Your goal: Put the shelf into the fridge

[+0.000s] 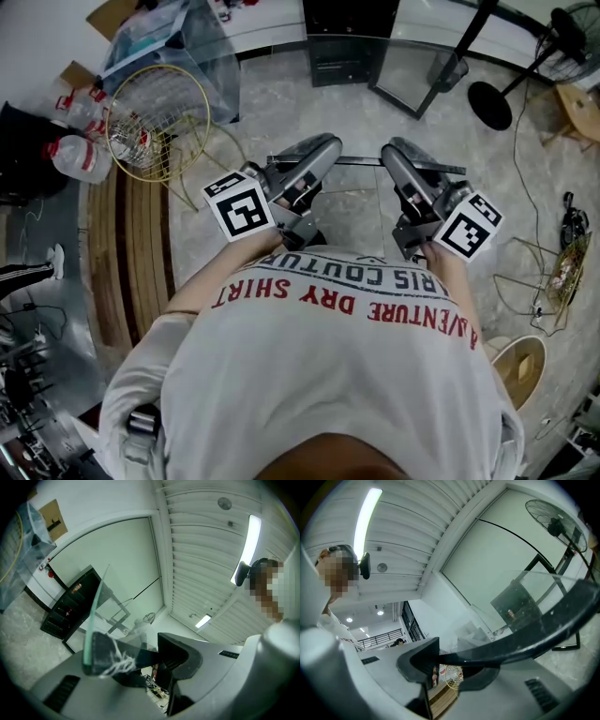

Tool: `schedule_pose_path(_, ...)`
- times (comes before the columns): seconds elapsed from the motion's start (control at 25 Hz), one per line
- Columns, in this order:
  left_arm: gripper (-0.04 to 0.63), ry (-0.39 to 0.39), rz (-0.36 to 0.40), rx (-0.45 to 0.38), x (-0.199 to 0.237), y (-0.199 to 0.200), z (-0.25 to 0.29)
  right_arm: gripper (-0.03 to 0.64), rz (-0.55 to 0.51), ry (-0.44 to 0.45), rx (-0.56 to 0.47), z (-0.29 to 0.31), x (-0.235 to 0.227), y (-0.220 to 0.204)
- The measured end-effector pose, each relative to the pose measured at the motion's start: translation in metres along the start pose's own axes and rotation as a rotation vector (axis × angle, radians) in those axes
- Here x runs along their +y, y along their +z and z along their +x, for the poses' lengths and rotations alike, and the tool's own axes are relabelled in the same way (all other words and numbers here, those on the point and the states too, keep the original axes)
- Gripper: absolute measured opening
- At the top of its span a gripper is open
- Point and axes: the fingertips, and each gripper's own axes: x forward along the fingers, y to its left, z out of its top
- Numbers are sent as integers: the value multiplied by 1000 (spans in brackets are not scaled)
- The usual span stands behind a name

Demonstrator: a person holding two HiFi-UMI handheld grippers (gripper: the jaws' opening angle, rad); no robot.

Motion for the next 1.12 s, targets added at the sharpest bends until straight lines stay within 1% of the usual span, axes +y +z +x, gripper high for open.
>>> schedule_pose_path(0.08,98,-3,-3,1,3,-1,2,129,-8,1,0,1,-2,0)
schedule_pose_path(0.28,98,-20,-14,20,19,-4,16,129,15,-32,-11,1,-24,-2)
schedule_pose_path(0.48,98,-38,-18,38,39,6,40,127,16,-54,-26,11,-50,12)
schedule_pose_path(0.6,98,-51,-22,47,56,21,58,127,12,-67,-31,26,-69,25)
schedule_pose_path(0.8,98,-55,-44,64,98,54,93,127,9,-88,-33,65,-109,50)
schedule_pose_path(1.12,98,-41,-68,84,180,115,158,127,46,-117,-26,137,-196,92)
